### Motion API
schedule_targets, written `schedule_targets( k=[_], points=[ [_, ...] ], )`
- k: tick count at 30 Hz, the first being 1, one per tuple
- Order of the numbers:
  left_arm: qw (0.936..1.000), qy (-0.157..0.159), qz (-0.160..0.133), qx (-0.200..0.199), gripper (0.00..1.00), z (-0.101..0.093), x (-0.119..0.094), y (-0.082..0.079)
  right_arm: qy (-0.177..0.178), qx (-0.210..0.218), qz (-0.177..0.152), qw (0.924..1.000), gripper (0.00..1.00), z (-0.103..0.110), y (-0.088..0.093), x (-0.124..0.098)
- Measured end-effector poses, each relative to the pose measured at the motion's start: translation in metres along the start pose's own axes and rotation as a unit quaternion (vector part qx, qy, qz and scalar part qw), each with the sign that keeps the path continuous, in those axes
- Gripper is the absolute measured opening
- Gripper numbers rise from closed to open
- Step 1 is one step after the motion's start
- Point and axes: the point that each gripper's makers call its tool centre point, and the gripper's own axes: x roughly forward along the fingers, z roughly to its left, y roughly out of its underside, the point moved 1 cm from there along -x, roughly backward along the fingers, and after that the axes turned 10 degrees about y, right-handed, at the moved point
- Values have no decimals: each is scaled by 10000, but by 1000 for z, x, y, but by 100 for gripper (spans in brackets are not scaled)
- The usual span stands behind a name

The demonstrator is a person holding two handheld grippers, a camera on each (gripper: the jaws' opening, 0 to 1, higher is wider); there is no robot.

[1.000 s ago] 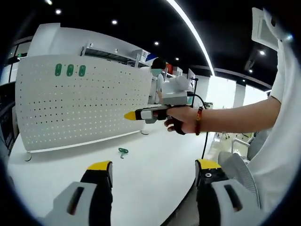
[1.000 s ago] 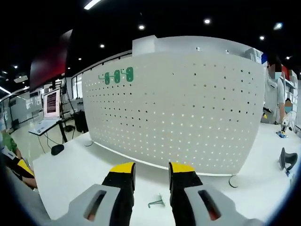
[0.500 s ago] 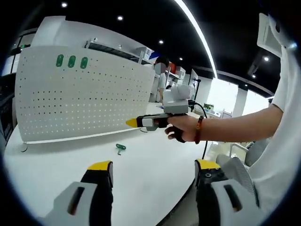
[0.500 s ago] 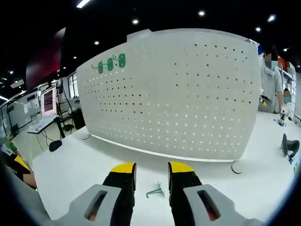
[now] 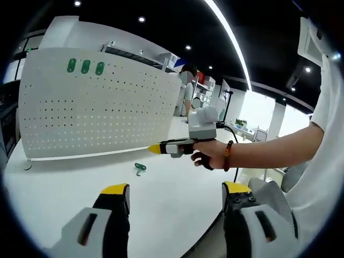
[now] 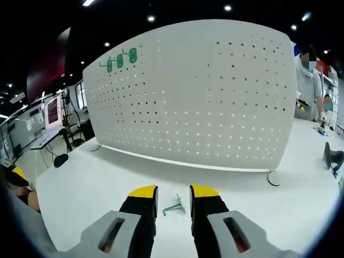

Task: Insert the hook assembly into the mounting plate slot until the hook locks in place.

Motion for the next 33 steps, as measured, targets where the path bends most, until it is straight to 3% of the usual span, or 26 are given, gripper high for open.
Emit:
schedule_targets(
  k=[10,25,33],
  points=[
    [9999,-65,84,-41,72,6,1,3,-38,-163,347,9993,19,-2,31,7],
    [9998,-115,169,-43,71,15,7,5,-74,-217,627,9978,15,-2,55,23],
    [9996,-144,251,-52,71,16,7,8,-110,-171,676,9975,14,-4,58,32]
  ],
)
